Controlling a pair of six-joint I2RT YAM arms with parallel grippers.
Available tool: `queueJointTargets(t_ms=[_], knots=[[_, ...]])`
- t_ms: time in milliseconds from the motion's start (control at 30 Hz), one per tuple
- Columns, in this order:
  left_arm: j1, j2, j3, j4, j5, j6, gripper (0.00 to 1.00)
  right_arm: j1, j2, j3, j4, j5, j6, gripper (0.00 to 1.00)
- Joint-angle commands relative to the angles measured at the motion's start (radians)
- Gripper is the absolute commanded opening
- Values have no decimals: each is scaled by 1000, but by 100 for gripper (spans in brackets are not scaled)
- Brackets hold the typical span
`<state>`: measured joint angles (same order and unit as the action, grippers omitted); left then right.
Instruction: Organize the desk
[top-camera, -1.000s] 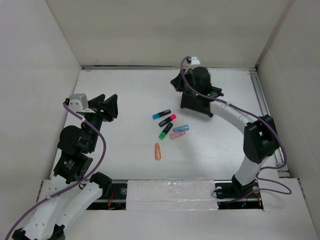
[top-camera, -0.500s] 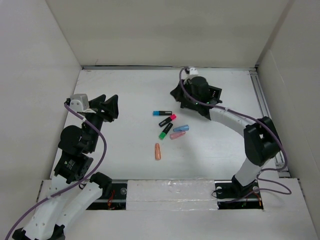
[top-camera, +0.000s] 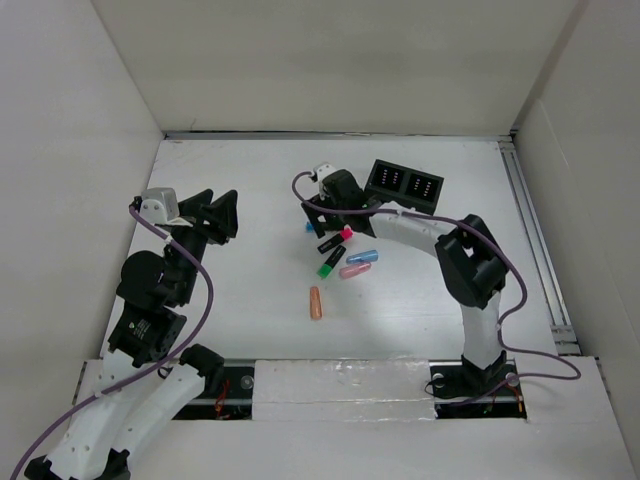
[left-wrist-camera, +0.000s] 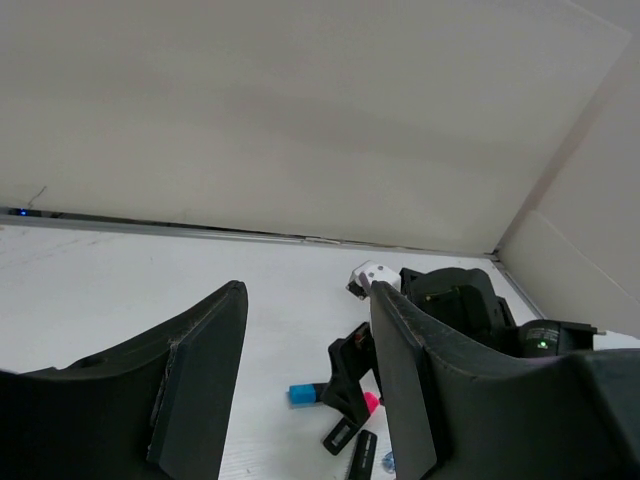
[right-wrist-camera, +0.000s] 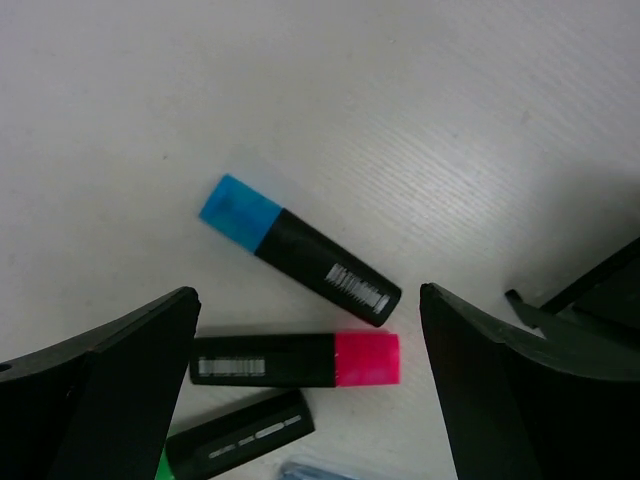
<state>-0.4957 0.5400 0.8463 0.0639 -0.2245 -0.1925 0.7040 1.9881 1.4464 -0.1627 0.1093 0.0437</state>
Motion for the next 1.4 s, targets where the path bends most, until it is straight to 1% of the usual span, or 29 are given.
queueJointTargets(t_ms=[0, 67, 100, 133, 167, 233, 333, 367, 433, 467, 533, 567, 633, 667, 733, 800, 867, 933, 967, 1033, 1067, 1133, 1200, 1233, 1267, 1333, 1367], knots=[[-1, -6, 0, 53, 7, -5, 49, 2, 31, 118, -115, 107, -136, 97], [-1, -8, 2, 51, 13, -4, 49, 2, 57, 176, -144, 102, -174, 97], [-1, -11, 0, 56, 10, -2, 48, 2, 90, 202, -168, 86, -198, 96], [-1, -11, 0, 53, 4, -1, 49, 2, 115, 233, -202, 34, -221, 94], [-1, -11, 0, 53, 4, -1, 49, 2, 115, 233, -202, 33, -222, 94], [-1, -12, 2, 51, 1, -1, 49, 2, 156, 296, -263, 1, -241, 94], [-1, -14, -3, 54, 2, -1, 49, 2, 179, 321, -299, -31, -271, 91], [-1, -14, 0, 53, -1, 1, 49, 2, 192, 322, -304, -77, -283, 90], [-1, -12, 0, 51, 2, -1, 49, 2, 201, 327, -311, -102, -289, 88], [-1, -14, -1, 53, 5, -1, 49, 2, 209, 327, -311, -164, -291, 87], [-1, -12, -1, 56, 7, 1, 49, 2, 219, 328, -308, -186, -291, 84], [-1, -11, -1, 54, 5, 1, 49, 2, 225, 339, -304, -195, -288, 79], [-1, -9, 0, 53, 8, 1, 49, -8, 259, 368, -316, -203, -285, 71], [-1, -9, 2, 53, 13, 1, 49, -8, 273, 403, -327, -207, -285, 63], [-1, -11, 0, 53, 11, 1, 49, -8, 299, 420, -336, -211, -283, 56], [-1, -9, 2, 50, 2, 2, 49, -8, 305, 421, -321, -211, -280, 45], [-1, -14, 2, 53, 7, 2, 49, 2, 314, 422, -310, -203, -280, 37], [-1, -14, -1, 54, 7, 4, 49, 2, 313, 405, -292, -191, -275, 37], [-1, -9, 0, 54, 5, 4, 49, 2, 313, 399, -278, -186, -269, 41], [-1, -8, 0, 53, 13, 4, 49, 2, 317, 402, -268, -189, -265, 54], [-1, -8, 0, 54, 19, 4, 49, 2, 325, 407, -268, -188, -263, 65], [-1, -5, 0, 54, 16, 4, 49, 2, 331, 411, -262, -195, -258, 64], [-1, -2, 3, 53, 8, 5, 49, 2, 337, 417, -252, -220, -257, 49], [-1, -2, 2, 51, 7, 5, 49, 2, 339, 419, -245, -221, -252, 37], [-1, -5, -1, 51, 8, 7, 49, 2, 341, 417, -241, -226, -245, 18], [-1, -5, -3, 53, 4, 8, 49, 2, 327, 405, -219, -230, -234, 7], [-1, -5, -3, 54, -2, 7, 49, 2, 315, 391, -201, -244, -222, 5]])
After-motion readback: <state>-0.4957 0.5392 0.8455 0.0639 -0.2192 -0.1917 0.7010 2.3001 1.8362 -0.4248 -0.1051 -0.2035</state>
